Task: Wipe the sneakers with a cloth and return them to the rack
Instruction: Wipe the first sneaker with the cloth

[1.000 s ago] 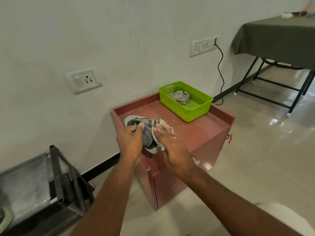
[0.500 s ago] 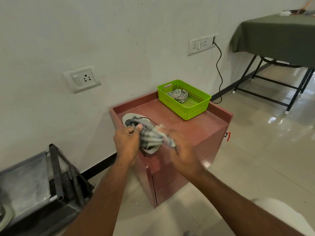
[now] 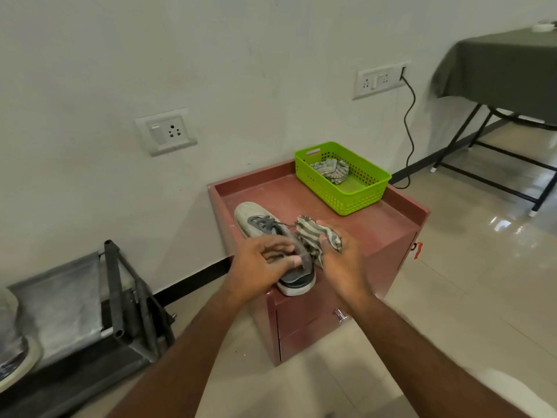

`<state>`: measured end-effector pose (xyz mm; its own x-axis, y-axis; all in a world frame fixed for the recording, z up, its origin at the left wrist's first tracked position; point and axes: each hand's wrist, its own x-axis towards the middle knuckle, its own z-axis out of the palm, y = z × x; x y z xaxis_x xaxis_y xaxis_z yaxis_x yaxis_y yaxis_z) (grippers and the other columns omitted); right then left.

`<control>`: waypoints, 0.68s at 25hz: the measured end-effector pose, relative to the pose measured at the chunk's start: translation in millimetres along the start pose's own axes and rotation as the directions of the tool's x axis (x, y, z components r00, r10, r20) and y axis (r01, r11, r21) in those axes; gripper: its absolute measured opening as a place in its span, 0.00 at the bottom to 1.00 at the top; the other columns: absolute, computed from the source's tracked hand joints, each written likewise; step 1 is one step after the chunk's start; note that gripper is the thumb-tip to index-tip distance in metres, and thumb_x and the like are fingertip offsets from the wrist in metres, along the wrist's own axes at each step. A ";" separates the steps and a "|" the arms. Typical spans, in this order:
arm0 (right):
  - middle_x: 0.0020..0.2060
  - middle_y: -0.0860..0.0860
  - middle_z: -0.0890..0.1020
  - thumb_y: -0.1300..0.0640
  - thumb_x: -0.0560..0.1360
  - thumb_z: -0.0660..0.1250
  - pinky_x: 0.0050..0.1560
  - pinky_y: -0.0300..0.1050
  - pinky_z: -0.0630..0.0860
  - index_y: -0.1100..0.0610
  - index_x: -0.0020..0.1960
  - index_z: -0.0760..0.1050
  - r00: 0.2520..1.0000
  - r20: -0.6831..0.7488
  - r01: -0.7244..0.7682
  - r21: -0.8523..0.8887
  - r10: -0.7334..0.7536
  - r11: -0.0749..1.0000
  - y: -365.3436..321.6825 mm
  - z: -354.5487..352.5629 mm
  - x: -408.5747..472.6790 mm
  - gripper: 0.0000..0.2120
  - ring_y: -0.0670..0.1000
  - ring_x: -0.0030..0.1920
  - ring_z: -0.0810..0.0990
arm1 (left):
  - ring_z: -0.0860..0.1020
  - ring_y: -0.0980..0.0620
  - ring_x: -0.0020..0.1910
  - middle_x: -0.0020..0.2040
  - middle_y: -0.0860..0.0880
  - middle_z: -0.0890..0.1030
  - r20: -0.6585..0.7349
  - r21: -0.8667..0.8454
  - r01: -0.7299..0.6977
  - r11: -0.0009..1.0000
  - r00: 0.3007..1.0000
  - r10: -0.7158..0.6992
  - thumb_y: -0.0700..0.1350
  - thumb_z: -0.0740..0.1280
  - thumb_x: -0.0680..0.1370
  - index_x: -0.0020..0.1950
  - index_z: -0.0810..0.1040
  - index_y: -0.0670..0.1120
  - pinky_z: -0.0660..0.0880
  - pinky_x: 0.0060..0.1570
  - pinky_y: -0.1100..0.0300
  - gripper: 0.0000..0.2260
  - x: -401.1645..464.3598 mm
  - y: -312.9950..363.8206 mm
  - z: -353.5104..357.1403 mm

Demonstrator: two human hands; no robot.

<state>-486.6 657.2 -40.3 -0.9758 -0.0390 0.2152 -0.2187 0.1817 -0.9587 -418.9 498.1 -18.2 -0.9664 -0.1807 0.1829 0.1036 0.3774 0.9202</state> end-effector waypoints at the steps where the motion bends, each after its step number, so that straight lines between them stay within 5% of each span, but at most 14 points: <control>1: 0.59 0.44 0.82 0.61 0.80 0.64 0.66 0.43 0.73 0.50 0.62 0.80 0.991 0.029 0.129 -0.059 -0.128 0.990 -4.7 1.4 -3.8 0.14 0.41 0.62 0.78 | 0.86 0.51 0.47 0.46 0.47 0.87 -0.127 -0.065 0.026 0.998 0.991 -0.034 0.35 0.76 0.73 0.52 0.86 0.43 0.81 0.54 0.59 0.09 3.6 -0.1 -5.2; 4: 0.67 0.49 0.78 0.64 0.78 0.62 0.71 0.42 0.68 0.52 0.66 0.78 0.835 0.306 0.522 -0.175 -0.458 0.835 -11.7 14.6 -10.2 0.19 0.45 0.70 0.72 | 0.86 0.51 0.46 0.46 0.47 0.87 -0.347 -0.066 0.119 0.991 0.928 -0.134 0.32 0.68 0.77 0.50 0.86 0.47 0.82 0.54 0.53 0.12 11.6 -7.4 -19.0; 6: 0.69 0.50 0.75 0.56 0.75 0.62 0.70 0.50 0.70 0.48 0.65 0.77 0.714 0.558 0.652 -0.311 -0.422 0.692 -10.7 17.4 -14.0 0.19 0.50 0.71 0.70 | 0.86 0.52 0.45 0.45 0.46 0.87 -0.375 -0.068 0.184 0.980 0.906 -0.197 0.31 0.64 0.77 0.48 0.85 0.48 0.82 0.52 0.52 0.15 10.2 -9.6 -21.2; 9: 0.67 0.50 0.74 0.55 0.69 0.73 0.65 0.51 0.72 0.48 0.64 0.74 0.697 0.676 0.667 -0.486 -0.241 0.565 -6.8 9.8 -18.4 0.24 0.54 0.68 0.70 | 0.86 0.53 0.45 0.45 0.45 0.87 -0.386 -0.135 0.263 0.955 0.874 -0.295 0.30 0.63 0.77 0.54 0.84 0.41 0.83 0.51 0.55 0.13 12.8 -16.3 -24.0; 13: 0.43 0.51 0.84 0.65 0.64 0.72 0.44 0.43 0.74 0.54 0.47 0.83 0.853 0.438 0.456 -0.362 -0.283 0.813 -6.3 1.7 -9.5 0.12 0.51 0.45 0.81 | 0.86 0.51 0.41 0.45 0.47 0.86 -0.432 -0.138 0.298 0.944 0.840 -0.329 0.37 0.70 0.76 0.55 0.83 0.44 0.84 0.46 0.54 0.09 16.0 -19.5 -23.9; 15: 0.39 0.48 0.85 0.68 0.62 0.77 0.42 0.41 0.75 0.52 0.44 0.83 0.961 0.259 0.155 -0.215 -0.097 0.964 -6.5 -2.6 -6.4 0.15 0.49 0.41 0.83 | 0.84 0.53 0.46 0.50 0.50 0.85 -0.421 -0.083 0.304 0.949 0.852 -0.310 0.43 0.74 0.75 0.58 0.82 0.46 0.82 0.51 0.57 0.12 13.8 -10.0 -19.7; 17: 0.39 0.50 0.86 0.69 0.62 0.78 0.44 0.47 0.81 0.52 0.44 0.83 0.983 0.168 -0.088 0.054 0.078 0.995 -8.7 -3.4 -9.9 0.16 0.52 0.42 0.85 | 0.81 0.58 0.53 0.56 0.54 0.82 -0.342 -0.053 0.303 0.952 0.890 -0.302 0.50 0.77 0.74 0.63 0.79 0.47 0.77 0.53 0.66 0.19 12.1 -2.7 -11.4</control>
<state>-475.0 659.4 -33.5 -0.9763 -0.1890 0.1054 -0.1314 0.1309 -0.9826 -428.2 484.5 -14.5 -0.8106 -0.5856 0.0035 -0.1815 0.2568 0.9493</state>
